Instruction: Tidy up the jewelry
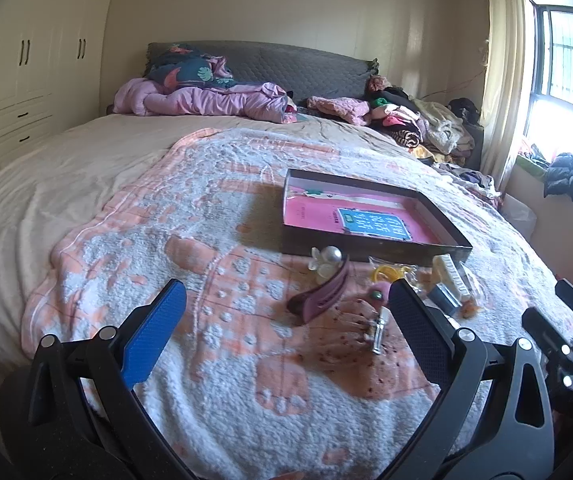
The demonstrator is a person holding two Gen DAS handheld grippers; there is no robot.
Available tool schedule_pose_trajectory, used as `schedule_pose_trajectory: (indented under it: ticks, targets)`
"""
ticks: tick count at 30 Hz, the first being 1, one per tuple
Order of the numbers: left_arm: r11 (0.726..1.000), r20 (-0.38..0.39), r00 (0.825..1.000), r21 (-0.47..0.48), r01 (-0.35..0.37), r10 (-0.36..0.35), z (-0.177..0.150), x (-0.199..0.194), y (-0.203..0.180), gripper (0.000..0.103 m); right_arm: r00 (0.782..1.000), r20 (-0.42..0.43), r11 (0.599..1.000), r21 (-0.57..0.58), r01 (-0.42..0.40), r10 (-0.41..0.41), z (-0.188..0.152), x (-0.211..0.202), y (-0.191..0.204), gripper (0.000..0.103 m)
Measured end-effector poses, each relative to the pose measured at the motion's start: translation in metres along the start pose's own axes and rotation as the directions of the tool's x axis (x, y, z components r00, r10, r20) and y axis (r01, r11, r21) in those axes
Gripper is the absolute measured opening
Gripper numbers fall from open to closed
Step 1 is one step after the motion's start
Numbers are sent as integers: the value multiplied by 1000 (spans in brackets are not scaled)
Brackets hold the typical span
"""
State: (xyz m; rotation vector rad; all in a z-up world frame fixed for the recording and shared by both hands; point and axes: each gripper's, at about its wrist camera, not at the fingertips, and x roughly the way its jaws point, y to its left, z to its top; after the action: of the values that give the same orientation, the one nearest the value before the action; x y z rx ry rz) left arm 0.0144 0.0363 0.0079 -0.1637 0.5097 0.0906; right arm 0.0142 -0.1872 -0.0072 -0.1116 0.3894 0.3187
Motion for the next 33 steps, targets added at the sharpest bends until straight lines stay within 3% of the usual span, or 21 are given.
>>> schedule_pose_trajectory:
  ticks: [10,20,23,25,33]
  targets:
    - [1000,-47,999,-3,-9,9,4,27,18,93,998,-50,995,-81,-51,47,-6,34,20,97]
    - [997,-139,989,61,54,-45,10,78,24,93,991,-125,992,-111,-66,52,-12,69,29,97]
    - [991,-191,979,92,93,-74,12,96,21,92,989,-140,991,-118,-61,44,-15,76,30,95]
    - [984,-215,970,105,141,-116,12,105,17,91,987,-155,991,-124,-60,40,-17,80,31,82]
    - [943,-330,914,149,297,-236,9,139,-8,75,977,-210,993,-107,-47,24,-29,94,23,75]
